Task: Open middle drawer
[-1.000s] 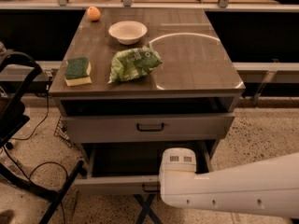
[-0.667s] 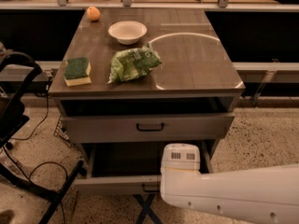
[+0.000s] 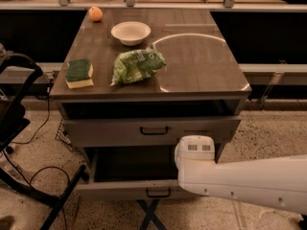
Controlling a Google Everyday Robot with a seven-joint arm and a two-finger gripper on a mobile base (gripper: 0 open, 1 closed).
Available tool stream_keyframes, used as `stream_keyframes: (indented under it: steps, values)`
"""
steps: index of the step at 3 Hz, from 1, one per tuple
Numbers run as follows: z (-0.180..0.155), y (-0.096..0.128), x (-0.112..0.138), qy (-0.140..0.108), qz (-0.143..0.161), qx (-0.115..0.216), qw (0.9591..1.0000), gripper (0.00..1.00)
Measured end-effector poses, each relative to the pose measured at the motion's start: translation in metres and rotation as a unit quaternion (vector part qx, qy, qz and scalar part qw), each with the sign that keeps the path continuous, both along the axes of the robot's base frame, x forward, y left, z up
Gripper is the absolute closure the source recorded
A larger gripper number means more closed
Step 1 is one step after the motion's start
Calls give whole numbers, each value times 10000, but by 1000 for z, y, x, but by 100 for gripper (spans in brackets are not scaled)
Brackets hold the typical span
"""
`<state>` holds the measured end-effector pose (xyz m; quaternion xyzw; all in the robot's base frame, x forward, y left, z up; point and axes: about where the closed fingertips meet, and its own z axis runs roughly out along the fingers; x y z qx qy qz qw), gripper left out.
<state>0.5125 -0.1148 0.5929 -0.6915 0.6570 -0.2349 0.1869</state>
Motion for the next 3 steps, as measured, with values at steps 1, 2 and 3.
stream_keyframes:
  steps: [1, 2, 3]
  values:
    - [-51, -23, 46, 231, -69, 67, 9997, 100]
    - [-93, -36, 66, 506, -182, 227, 9983, 100]
    - [-115, -52, 71, 633, -329, 370, 9968, 100]
